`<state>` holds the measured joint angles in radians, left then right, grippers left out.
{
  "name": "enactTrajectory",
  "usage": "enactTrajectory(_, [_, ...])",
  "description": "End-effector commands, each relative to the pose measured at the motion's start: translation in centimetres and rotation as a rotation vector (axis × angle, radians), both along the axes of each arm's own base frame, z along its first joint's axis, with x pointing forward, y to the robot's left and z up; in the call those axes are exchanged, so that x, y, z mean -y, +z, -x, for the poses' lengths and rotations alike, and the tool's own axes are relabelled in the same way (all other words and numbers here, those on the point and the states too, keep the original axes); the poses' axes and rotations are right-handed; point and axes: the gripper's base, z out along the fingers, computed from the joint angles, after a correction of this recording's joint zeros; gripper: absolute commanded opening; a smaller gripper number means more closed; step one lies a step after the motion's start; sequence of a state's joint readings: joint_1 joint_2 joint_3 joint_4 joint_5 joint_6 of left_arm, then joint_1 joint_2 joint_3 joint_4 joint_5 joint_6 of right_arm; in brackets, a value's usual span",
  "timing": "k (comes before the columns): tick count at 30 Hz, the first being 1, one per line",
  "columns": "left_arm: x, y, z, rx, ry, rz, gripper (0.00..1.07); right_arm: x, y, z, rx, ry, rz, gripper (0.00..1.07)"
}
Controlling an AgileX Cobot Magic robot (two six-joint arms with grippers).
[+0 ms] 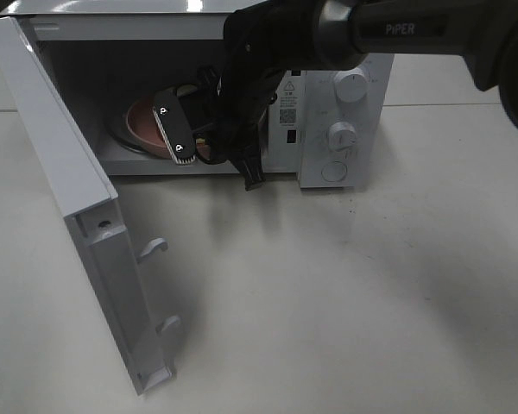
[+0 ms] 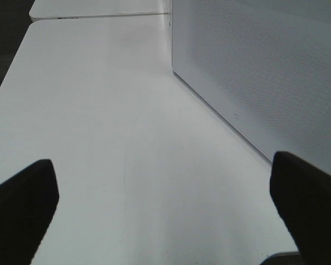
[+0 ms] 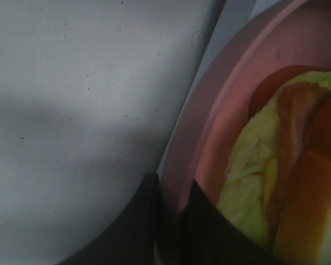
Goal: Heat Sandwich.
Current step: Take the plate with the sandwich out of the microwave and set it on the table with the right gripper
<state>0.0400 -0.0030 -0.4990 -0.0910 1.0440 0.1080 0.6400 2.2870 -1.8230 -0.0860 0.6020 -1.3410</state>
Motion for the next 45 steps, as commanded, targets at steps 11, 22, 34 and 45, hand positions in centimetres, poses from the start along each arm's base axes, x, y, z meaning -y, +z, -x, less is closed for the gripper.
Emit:
enactTrajectory(11, [0.0,0.0,0.3,0.031,0.001,0.006,1.03,1.2,2.7,2.8,0.060,0.118,-0.029,0.00])
enactTrajectory(22, [0.0,0.0,0.3,0.031,0.001,0.006,1.03,2.6,3.7,5.7,0.047,0.203,-0.008,0.00])
enactTrajectory(34, [0.0,0.0,0.3,0.031,0.001,0.006,1.03,4.8,4.8,8.6,0.040,0.211,-0.001,0.00])
enactTrajectory(45, [0.0,0.0,0.3,0.031,0.001,0.006,1.03,7.6,5.8,12.2,0.020,0.213,0.016,0.00])
